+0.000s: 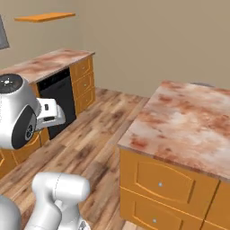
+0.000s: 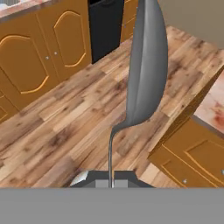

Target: Organize the utensils by type. Pick up the wooden spoons from the counter and place them in the open cabinet. Then pick up the metallic utensils from the counter and place them in the open drawer.

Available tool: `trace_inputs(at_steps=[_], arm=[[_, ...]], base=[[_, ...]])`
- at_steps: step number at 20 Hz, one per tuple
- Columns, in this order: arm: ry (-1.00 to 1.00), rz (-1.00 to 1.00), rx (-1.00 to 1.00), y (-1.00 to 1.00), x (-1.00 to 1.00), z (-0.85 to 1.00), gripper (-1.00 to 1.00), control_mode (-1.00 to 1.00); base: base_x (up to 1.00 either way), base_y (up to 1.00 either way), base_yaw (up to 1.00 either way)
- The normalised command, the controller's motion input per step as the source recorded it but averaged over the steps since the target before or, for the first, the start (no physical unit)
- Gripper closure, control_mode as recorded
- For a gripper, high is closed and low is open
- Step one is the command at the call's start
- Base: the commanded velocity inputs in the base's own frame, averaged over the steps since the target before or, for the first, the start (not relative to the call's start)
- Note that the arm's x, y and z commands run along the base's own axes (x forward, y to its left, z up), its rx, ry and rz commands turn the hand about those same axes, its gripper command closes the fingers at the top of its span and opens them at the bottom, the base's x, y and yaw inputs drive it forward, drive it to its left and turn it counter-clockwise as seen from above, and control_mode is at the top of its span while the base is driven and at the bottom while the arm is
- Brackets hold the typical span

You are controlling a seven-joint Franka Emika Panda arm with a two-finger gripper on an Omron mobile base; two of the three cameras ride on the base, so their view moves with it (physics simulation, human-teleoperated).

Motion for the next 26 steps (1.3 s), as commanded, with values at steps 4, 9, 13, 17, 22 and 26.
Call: trace_inputs(at_steps=[4, 9, 13, 17, 22, 26], arm=[[0.00, 0.00, 0.00, 0.00, 0.00, 0.00, 1.00, 1.00], [0.00, 0.00, 0.00, 0.00, 0.00, 0.00, 1.00, 1.00], [0.00, 0.00, 0.00, 0.00, 0.00, 0.00, 1.00, 1.00], [0.00, 0.00, 0.00, 0.00, 0.00, 0.00, 1.00, 1.00], [0.00, 0.00, 0.00, 0.00, 0.00, 0.00, 1.00, 1.00], [0.00, 0.00, 0.00, 0.00, 0.00, 0.00, 1.00, 1.00]], base=[[0.36, 0.65, -0.59], [0.29, 0.59, -0.53], [0.00, 0.33, -0.61], [0.00, 0.34, -0.59], [-0.04, 0.23, -0.55], [0.00, 0.03, -0.57]])
